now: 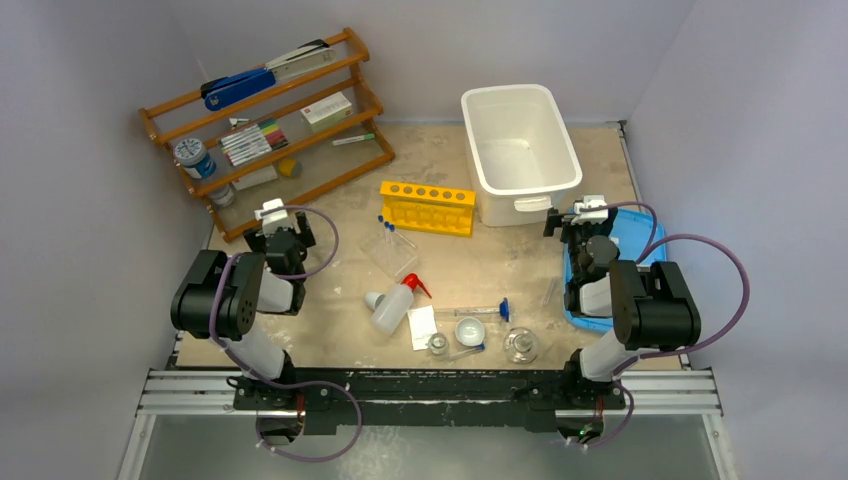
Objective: Organize the chemistry lab equipment
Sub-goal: Move the test tube rack to the center of the board.
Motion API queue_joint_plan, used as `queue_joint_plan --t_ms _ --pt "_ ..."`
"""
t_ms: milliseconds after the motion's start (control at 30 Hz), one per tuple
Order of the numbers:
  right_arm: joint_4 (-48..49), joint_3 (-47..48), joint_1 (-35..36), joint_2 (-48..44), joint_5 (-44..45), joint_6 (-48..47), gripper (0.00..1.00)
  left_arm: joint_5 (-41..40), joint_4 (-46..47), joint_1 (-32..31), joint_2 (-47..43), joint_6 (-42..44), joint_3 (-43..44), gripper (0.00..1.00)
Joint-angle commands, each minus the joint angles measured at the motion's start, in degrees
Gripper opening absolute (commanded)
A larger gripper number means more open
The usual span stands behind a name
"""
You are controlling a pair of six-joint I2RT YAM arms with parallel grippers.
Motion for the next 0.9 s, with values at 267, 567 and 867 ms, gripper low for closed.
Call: queue_joint_plan --t_ms 267,567,867 --pt "4.86 0.51 -0.05 -1.25 1.68 -0.22 1.0 1.01 2.35 0.43 0.08 -0.7 0.74 0.88" --pt "2.27 -5.34 -0.05 -19.61 5.47 0.63 1.0 -9.82 -18.21 0.4 -16.94 -4.06 3.71 0.88" --pt "-49.19 10.06 -0.13 -42.2 20.87 50.36 1.0 4.87 -39.26 -3.81 -37.99 -17.83 14.03 0.88"
